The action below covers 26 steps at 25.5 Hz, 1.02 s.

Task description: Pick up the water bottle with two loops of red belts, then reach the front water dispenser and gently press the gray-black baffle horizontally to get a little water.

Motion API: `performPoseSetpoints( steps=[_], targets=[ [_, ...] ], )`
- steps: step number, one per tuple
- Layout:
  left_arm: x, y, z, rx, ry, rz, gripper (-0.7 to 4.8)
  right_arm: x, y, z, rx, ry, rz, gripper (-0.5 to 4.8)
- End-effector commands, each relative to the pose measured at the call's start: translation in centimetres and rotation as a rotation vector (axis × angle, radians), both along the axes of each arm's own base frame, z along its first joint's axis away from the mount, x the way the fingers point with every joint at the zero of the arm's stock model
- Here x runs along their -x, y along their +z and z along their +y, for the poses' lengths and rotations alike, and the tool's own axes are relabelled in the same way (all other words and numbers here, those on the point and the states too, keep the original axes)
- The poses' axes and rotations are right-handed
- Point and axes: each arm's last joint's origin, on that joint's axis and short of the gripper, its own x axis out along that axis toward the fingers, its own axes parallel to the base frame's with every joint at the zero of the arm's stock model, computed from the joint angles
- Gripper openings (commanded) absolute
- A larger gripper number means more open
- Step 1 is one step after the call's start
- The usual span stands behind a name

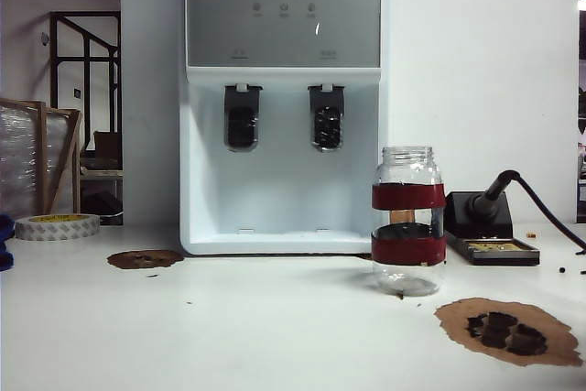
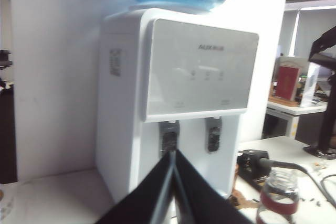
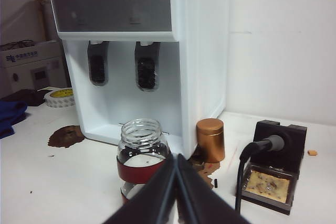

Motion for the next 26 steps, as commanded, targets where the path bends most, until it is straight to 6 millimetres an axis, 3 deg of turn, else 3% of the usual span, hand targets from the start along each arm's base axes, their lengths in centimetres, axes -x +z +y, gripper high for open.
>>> performPoseSetpoints(
  steps=[1,10,19,23,26],
  targets=[
    [0.2,0.9,-0.1,0.027,-0.050,0.000,-0.05,0.0,0.1,0.1,-0.007,0.031,-0.012,-0.02],
    [-2.6,2.5,-0.9,-0.004,-0.134,0.223,-0.04,0.1,0.1,0.2,-0.006,0.071,-0.012,-0.02],
    [-5.8,1.1,-1.6,-0.098,-0.190,0.358,0.07,0.1,0.2,0.2,-0.008,0.071,-0.028,-0.02],
    [-6.4,0.7,-2.4,-0.146,-0.254,0.359,0.62,0.1,0.2,0.2,-0.008,0.071,-0.031,-0.02],
    [-6.3,0.9,-3.1,-0.189,-0.266,0.336,0.68,0.1,0.2,0.2,-0.008,0.071,-0.031,-0.02]
  ],
)
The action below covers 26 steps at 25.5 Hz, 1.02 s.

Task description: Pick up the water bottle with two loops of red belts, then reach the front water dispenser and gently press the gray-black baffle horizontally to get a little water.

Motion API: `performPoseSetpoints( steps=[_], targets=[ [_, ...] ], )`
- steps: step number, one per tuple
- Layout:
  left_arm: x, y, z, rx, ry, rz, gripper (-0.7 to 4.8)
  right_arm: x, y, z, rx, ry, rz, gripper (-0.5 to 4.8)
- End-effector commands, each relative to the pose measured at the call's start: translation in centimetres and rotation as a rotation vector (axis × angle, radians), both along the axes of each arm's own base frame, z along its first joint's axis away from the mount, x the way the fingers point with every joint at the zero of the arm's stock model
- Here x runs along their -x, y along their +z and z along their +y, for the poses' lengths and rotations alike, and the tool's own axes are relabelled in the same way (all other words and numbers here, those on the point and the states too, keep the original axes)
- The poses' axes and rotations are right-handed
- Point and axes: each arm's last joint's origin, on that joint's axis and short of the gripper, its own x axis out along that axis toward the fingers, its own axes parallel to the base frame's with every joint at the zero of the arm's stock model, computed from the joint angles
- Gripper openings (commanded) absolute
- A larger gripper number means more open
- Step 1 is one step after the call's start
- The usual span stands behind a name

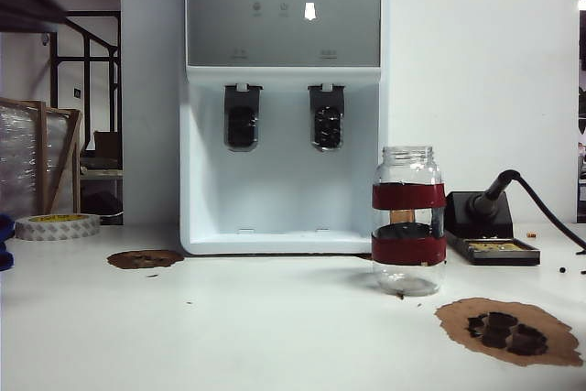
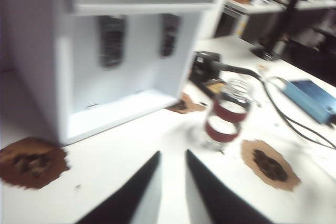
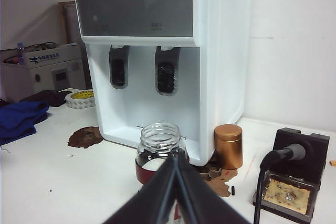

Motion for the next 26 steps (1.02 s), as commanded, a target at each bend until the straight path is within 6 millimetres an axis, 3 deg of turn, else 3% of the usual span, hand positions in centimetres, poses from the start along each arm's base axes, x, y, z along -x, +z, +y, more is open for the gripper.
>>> performPoseSetpoints(
  steps=[1,2,5,14,16,22,26],
  targets=[
    [0.2,0.7,-0.8,-0.052,-0.021,-0.082,0.69,0.0,0.1,0.0,-0.006,0.008,-0.013,-0.02],
    [0.2,0.8,-1.1,-0.070,-0.014,-0.095,0.69,0.0,0.1,0.0,-0.006,0.008,-0.013,-0.02],
    [0.9,1.1,-2.4,-0.164,0.030,-0.124,1.54,0.0,0.0,0.0,-0.006,0.008,-0.012,-0.02],
    [1.8,2.6,-3.7,-0.235,0.048,-0.209,1.65,0.0,0.0,0.0,-0.005,0.008,-0.004,-0.02],
    [1.8,2.8,-3.8,-0.219,0.004,-0.215,2.56,0.0,-0.1,0.0,-0.005,0.008,-0.002,-0.02],
    [1.9,2.8,-3.9,-0.213,-0.043,-0.225,2.57,0.0,-0.2,0.0,-0.003,0.008,0.009,-0.02],
    [1.8,2.8,-4.2,-0.229,-0.053,-0.241,2.91,0.0,-0.2,0.0,-0.003,0.008,0.010,-0.02]
  ],
)
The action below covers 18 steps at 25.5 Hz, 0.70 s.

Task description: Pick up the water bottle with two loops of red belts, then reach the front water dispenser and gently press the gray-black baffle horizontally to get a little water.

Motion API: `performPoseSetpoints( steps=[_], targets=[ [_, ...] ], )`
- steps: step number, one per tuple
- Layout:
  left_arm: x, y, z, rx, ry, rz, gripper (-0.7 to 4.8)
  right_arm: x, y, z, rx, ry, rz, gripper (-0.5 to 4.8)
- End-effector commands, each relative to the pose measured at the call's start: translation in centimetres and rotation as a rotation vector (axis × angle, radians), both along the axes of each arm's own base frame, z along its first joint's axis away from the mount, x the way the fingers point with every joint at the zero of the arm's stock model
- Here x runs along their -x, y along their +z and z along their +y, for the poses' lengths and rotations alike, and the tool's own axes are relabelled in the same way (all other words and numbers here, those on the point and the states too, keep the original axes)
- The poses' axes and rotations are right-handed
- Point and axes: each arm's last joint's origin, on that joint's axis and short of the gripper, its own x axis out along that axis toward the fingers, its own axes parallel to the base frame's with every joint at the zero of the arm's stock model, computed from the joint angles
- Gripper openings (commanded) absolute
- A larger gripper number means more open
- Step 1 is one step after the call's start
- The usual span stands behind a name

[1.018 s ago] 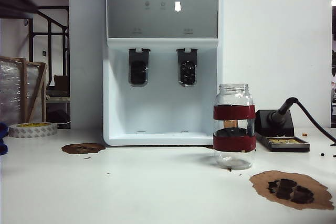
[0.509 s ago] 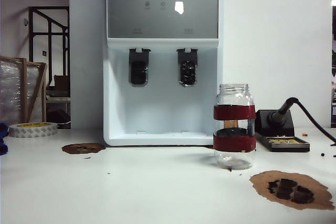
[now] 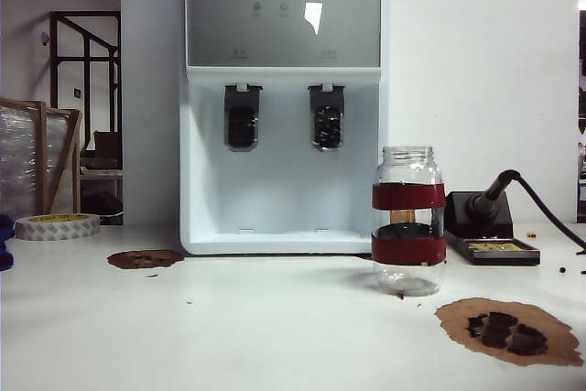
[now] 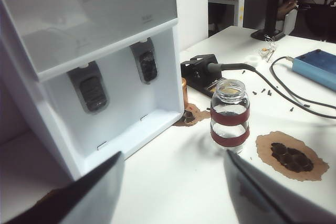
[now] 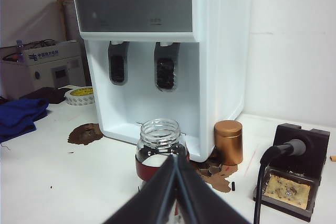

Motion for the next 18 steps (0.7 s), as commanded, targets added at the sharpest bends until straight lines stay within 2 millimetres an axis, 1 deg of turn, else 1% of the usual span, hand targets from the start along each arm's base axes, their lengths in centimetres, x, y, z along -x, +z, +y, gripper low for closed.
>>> performPoseSetpoints(
  steps=[1,3,7,11,14,17,18],
  targets=[
    [-0.3,0.1,-0.5,-0.015,-0.018,-0.024,3.19,0.0,0.0,0.0,-0.009,0.008,-0.002,-0.02],
    [-0.6,-0.1,-0.7,-0.026,-0.017,-0.017,3.50,0.0,0.0,0.0,-0.012,0.008,0.000,-0.02],
    [-1.3,-0.4,-1.2,-0.067,-0.001,-0.020,3.52,0.0,-0.1,0.0,-0.011,0.008,0.001,-0.02],
    [-0.8,0.3,-2.0,-0.060,-0.035,-0.075,3.52,0.0,-0.1,0.0,-0.011,0.008,0.002,-0.02],
    [0.2,1.4,-2.9,-0.039,-0.093,-0.106,3.52,0.0,0.0,0.0,-0.012,0.008,-0.001,-0.02],
    [0.6,1.9,-3.3,-0.052,-0.080,-0.134,3.52,0.0,0.0,0.1,-0.012,0.012,0.000,0.00],
    [0.6,1.9,-3.3,-0.055,-0.084,-0.136,3.73,0.0,0.1,0.1,-0.012,0.029,-0.010,0.09]
  ],
)
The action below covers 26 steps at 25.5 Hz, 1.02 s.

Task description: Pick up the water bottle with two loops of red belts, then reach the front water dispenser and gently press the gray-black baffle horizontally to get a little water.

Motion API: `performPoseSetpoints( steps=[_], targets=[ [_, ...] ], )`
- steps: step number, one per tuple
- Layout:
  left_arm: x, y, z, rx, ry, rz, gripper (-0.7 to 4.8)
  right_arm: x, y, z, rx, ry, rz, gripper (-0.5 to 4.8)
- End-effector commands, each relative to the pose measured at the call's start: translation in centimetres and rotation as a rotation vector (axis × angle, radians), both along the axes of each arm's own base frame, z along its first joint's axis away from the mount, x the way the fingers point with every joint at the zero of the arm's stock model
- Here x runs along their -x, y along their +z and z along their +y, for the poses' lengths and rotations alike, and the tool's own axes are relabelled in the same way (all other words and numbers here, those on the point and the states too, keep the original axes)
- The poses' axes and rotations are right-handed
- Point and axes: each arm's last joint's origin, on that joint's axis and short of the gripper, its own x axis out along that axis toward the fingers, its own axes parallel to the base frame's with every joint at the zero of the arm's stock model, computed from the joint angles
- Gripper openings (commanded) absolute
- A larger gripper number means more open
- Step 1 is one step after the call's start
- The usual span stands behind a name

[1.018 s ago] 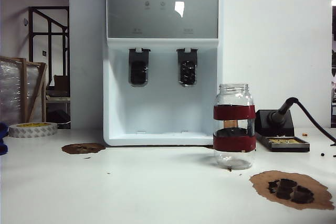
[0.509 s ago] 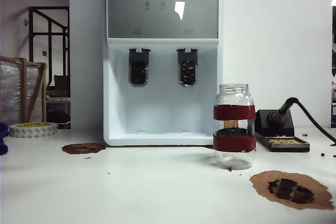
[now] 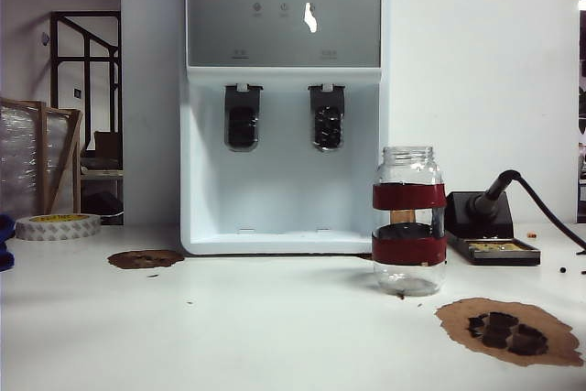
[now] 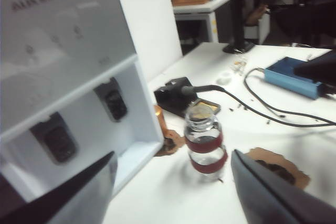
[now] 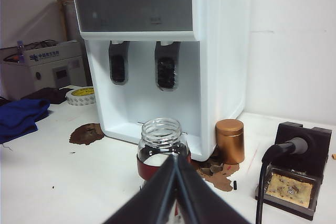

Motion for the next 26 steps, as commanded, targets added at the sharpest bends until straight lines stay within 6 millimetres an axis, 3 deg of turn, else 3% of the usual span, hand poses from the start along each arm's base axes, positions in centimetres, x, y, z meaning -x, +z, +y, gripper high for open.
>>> performPoseSetpoints(
  steps=[1,5,6,7,9,12,20,26],
  targets=[
    [0.1,0.3,-0.1,-0.007,0.020,-0.026,4.01,0.0,0.2,0.1,-0.007,0.028,-0.027,0.09],
    [0.0,0.2,0.0,-0.013,0.040,-0.025,4.12,0.1,1.0,0.1,-0.022,0.032,-0.110,1.34],
    [0.0,0.2,0.0,-0.013,0.042,-0.025,4.12,0.1,1.0,0.1,-0.023,0.039,-0.117,1.79],
    [0.0,0.2,0.0,-0.013,0.042,-0.026,4.11,0.2,1.2,0.1,-0.024,0.055,-0.130,2.58],
    [0.0,0.2,0.0,-0.012,0.042,-0.026,4.11,0.2,1.3,0.2,-0.026,0.062,-0.146,2.78],
    [0.0,0.2,0.0,-0.012,0.042,-0.026,4.11,0.4,1.8,0.2,-0.029,0.097,-0.197,3.64],
    [0.0,0.3,0.0,-0.011,0.042,-0.027,4.10,0.1,3.0,0.5,-0.042,0.161,-0.307,3.63],
    [0.0,0.3,0.0,-0.010,0.043,-0.028,4.10,-2.4,2.3,1.0,-0.011,0.170,-0.252,3.63]
  ],
)
